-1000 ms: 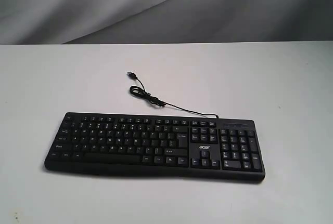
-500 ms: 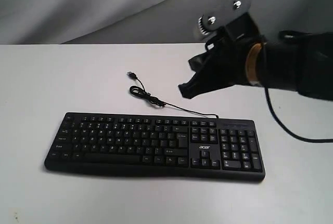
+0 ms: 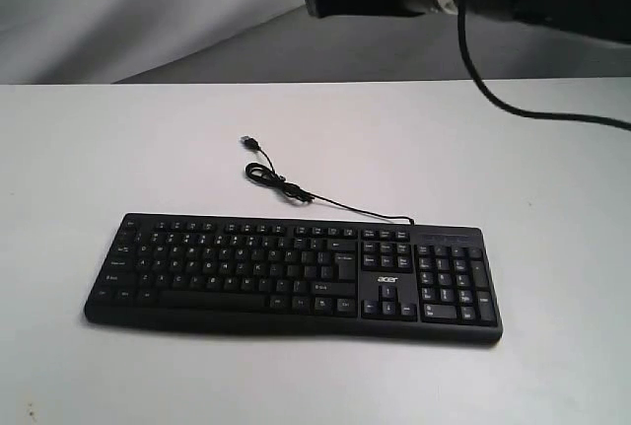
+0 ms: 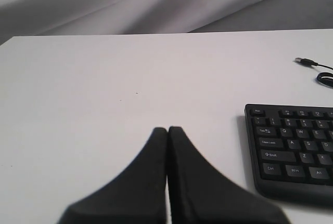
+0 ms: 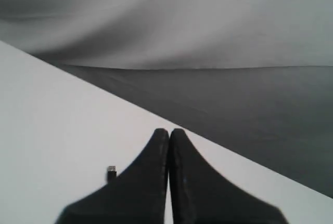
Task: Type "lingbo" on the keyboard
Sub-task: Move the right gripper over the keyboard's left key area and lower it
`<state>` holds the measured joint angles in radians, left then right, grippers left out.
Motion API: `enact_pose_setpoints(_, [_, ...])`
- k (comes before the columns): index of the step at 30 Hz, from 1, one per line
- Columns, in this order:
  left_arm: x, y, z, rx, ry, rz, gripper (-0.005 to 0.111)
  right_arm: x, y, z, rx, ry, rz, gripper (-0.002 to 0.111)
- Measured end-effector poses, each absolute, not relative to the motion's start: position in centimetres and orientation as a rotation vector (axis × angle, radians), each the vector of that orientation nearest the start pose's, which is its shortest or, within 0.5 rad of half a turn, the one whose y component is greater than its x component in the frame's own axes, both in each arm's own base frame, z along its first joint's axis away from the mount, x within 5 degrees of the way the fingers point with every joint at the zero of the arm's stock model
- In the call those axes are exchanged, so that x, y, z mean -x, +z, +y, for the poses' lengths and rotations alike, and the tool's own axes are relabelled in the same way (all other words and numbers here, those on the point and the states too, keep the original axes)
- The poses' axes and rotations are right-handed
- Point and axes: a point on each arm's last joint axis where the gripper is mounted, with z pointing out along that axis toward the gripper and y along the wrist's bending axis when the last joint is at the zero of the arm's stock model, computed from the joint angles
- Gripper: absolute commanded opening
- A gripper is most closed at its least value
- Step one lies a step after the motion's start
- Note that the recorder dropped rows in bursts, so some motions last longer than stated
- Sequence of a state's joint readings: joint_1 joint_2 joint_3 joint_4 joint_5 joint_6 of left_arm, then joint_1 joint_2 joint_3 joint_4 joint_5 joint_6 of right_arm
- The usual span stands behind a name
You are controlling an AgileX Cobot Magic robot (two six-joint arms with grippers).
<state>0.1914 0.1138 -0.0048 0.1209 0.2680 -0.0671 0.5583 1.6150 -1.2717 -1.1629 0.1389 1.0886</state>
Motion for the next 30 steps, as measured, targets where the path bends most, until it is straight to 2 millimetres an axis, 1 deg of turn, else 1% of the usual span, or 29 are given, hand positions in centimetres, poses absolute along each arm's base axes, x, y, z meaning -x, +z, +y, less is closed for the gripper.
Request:
enact_pose_setpoints(3, [-6.0, 18.4, 1.5, 0.154, 0.197, 1.857, 0.001, -33.5, 34.7, 19.3, 0.473, 0.196, 1.824, 0.0])
enact_pose_setpoints(5, [-6.0, 18.4, 1.5, 0.154, 0.197, 1.857, 0.001, -33.4, 34.8, 19.3, 0.468, 0.21, 1.867, 0.0])
enact_pose_setpoints(7, [-6.0, 18.4, 1.5, 0.154, 0.197, 1.857, 0.001, -33.2, 34.3, 19.3, 0.517, 0.19, 1.918, 0.0])
enact_pose_setpoints(9, [-6.0, 18.4, 1.5, 0.154, 0.197, 1.857, 0.001, -33.0, 33.8, 19.3, 0.597, 0.156, 1.963, 0.0])
enact_pose_setpoints(12, [-6.0, 18.4, 1.5, 0.154, 0.197, 1.857, 0.001, -32.3, 33.0, 19.7, 0.791, 0.149, 1.994, 0.0])
enact_pose_setpoints(14, [-6.0, 18.4, 1.5, 0.154, 0.197, 1.857, 0.001, -31.6, 32.6, 20.3, 0.91, 0.22, 2.003, 0.0])
enact_pose_setpoints(16, [-6.0, 18.4, 1.5, 0.154, 0.197, 1.857, 0.001, -31.0, 32.0, 21.1, 1.013, 0.328, 2.018, 0.0])
enact_pose_setpoints(18, [-6.0, 18.4, 1.5, 0.154, 0.197, 1.857, 0.001, -30.5, 30.9, 21.9, 1.136, 0.415, 2.029, 0.0])
enact_pose_setpoints(19, [-6.0, 18.4, 1.5, 0.154, 0.197, 1.857, 0.001, -30.4, 29.8, 22.4, 1.211, 0.463, 2.041, 0.0])
enact_pose_setpoints(21, [-6.0, 18.4, 1.5, 0.154, 0.197, 1.857, 0.001, -30.6, 27.9, 23.3, 1.284, 0.517, 2.071, 0.0])
enact_pose_setpoints(24, [-6.0, 18.4, 1.5, 0.154, 0.197, 1.857, 0.001, -31.1, 24.2, 24.7, 1.345, 0.56, 2.136, 0.0])
enact_pose_setpoints(25, [-6.0, 18.4, 1.5, 0.154, 0.197, 1.857, 0.001, -31.3, 22.6, 25.2, 1.368, 0.568, 2.166, 0.0])
enact_pose_setpoints(28, [-6.0, 18.4, 1.5, 0.154, 0.197, 1.857, 0.001, -31.7, 19.4, 26.2, 1.393, 0.56, 2.214, 0.0])
enact_pose_setpoints(30, [-6.0, 18.4, 1.5, 0.154, 0.197, 1.857, 0.001, -31.8, 17.9, 26.8, 1.405, 0.544, 2.222, 0.0])
